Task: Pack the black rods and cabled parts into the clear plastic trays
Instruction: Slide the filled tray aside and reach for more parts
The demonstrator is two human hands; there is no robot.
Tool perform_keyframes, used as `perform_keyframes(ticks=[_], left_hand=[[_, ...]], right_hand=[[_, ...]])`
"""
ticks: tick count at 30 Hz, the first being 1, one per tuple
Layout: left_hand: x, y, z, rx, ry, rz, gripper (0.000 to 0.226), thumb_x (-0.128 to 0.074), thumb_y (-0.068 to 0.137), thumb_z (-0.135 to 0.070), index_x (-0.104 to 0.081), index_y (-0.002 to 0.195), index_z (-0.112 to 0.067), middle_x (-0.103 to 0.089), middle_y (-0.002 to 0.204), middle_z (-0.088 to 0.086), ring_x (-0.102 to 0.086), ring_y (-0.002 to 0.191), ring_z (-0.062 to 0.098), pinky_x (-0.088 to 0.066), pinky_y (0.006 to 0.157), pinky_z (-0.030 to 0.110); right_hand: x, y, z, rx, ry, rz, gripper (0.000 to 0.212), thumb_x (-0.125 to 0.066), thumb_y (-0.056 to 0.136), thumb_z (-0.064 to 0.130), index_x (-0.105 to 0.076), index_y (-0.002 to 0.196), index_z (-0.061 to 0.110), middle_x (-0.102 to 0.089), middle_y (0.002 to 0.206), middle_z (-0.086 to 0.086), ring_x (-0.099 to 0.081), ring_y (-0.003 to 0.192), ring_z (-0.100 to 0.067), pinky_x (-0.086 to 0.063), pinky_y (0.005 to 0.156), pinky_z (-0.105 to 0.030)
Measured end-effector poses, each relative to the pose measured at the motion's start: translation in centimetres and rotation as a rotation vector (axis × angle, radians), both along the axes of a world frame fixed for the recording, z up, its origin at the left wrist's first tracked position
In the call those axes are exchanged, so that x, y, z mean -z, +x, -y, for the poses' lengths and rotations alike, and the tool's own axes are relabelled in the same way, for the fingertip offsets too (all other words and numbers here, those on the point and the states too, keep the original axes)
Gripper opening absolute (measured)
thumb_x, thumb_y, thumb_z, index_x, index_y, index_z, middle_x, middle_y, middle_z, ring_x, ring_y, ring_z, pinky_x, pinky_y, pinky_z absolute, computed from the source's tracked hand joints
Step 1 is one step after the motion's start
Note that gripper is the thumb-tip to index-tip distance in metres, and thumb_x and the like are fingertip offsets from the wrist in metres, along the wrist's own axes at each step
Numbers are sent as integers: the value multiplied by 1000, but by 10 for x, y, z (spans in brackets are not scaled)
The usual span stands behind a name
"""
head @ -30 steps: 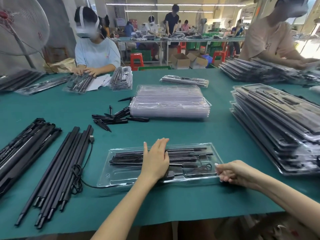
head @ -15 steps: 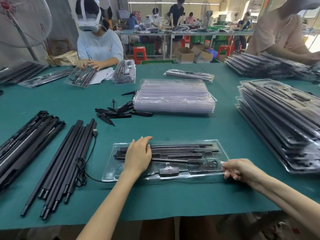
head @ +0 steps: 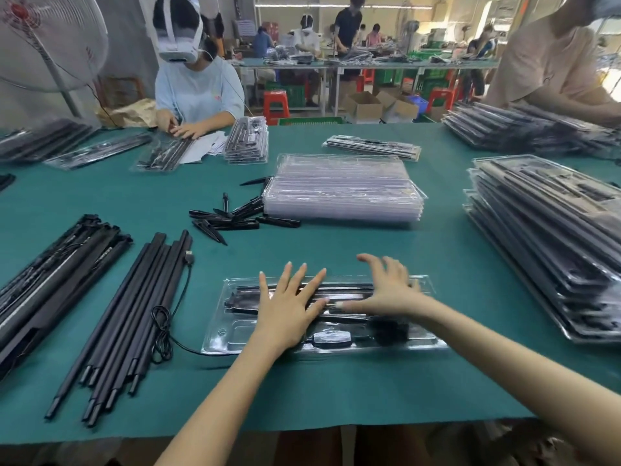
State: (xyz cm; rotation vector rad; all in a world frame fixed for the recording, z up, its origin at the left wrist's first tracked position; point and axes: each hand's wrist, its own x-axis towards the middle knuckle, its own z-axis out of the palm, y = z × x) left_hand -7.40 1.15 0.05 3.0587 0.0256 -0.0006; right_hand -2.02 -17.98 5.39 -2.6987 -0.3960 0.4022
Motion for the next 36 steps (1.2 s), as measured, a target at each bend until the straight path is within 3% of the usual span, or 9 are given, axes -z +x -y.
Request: perform_keyframes(ticks=[2,4,11,17,21,24,28,36], left_hand=[[2,0,0,6,15,13,55,-14,97,-57,15,144,-49,9,160,-8,17,146,16,13,111,58],[3,0,-1,14,-13,18,54,-15,98,-55,12,145,-49,8,160,-10,16,146,15,14,111,57],[-3,4,-7,14,-201,-58,55,-23,97,-58,0,147,-49,3,160,-12,14,145,8,20,110,54],[-11,4,-11,57,-216,-162,90,-46,76,-78,1,148,-48,8,160,-10,17,145,9,22,109,56],[-24,11,-9,22,-290,-244,99,-64,70,-70,-7,148,-47,-6,158,-8,10,145,10,21,108,57],[-33,21,1,-6,-266,-317,105,-73,67,-62,-10,148,-42,-13,154,-1,1,145,17,16,107,65],[-37,35,11,-4,-209,-405,106,-76,67,-56,-9,148,-40,-9,155,-3,-1,146,18,10,102,73],[-27,19,-7,70,-347,-303,95,-64,73,-67,-8,147,-46,-8,155,-9,-5,145,11,20,104,63]], right_hand=[[10,-2,-27,-40,-42,-78,116,-71,58,73,-3,147,43,16,158,-11,21,144,-28,7,110,-62],[12,1,-37,-66,-116,-127,123,-73,57,72,3,149,41,22,157,-13,25,143,-30,11,107,-65],[6,8,-39,-109,-208,-200,121,-74,61,68,3,150,41,17,158,-12,22,144,-30,9,110,-65],[9,8,-34,-98,-205,-136,110,-76,68,49,-3,150,37,13,159,-10,18,145,-24,6,113,-60],[12,6,-35,-86,-205,-132,111,-77,68,51,-4,150,36,15,158,-11,21,145,-24,9,112,-59],[17,7,-34,-81,-200,-116,110,-77,68,50,-3,149,36,17,158,-13,22,144,-24,11,112,-59],[25,9,-35,-67,-170,-101,108,-77,67,48,-6,147,37,17,158,-12,24,144,-24,14,109,-59],[12,10,-30,-160,-107,-158,103,-77,71,48,-8,148,40,3,159,-11,10,147,-23,3,113,-59]])
